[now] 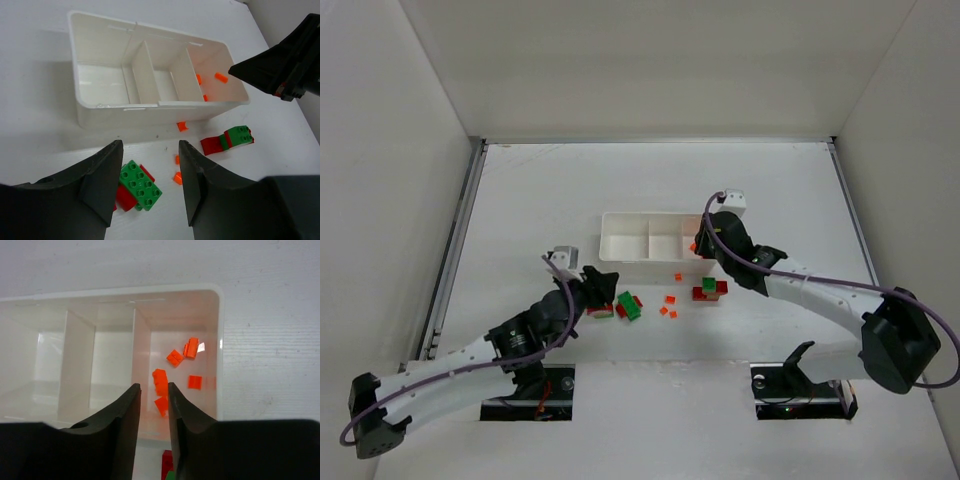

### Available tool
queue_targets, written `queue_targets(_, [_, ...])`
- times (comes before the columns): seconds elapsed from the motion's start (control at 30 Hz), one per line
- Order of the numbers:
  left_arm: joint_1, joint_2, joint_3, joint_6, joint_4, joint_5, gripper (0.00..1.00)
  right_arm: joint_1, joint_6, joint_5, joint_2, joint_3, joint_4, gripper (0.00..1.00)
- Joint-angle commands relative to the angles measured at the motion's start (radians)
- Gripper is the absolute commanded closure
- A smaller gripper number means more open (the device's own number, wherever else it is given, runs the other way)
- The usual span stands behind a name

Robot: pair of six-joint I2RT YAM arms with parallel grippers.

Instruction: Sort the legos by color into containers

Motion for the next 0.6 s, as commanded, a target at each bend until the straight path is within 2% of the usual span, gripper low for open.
queue_targets(0.0, [-0.012,-0.112,-0.023,-0.042,-0.183,-0.087,0.54,-0.005,-0.021,0.029,-0.019,0.038,0.052,0.61])
queue_targets(0.13, [-0.009,-0.181,-0.028,-0.073,-0.275,-0.107,0.54,0.005,-0.034,0.055,-0.065,0.029,0.038,0.55])
queue_targets(0.27, [-0.009,-0.19,-0.022,-0.105,-0.295,-0.121,0.53,0.118,-0.092,0.037,-0.116,0.01,0.037,0.59])
queue_targets(0.47, [0.036,-0.184,0.061,-0.156,-0.318,-0.13,0.5,0.394,-0.306,-0.174,-0.032,0.044,0.046,0.58])
queue_targets(0.57, [0.094,-0.183,0.156,-0.173,-0.352,-0.133,0.48,0.433,-0.319,-0.283,0.056,0.101,0.043,0.54])
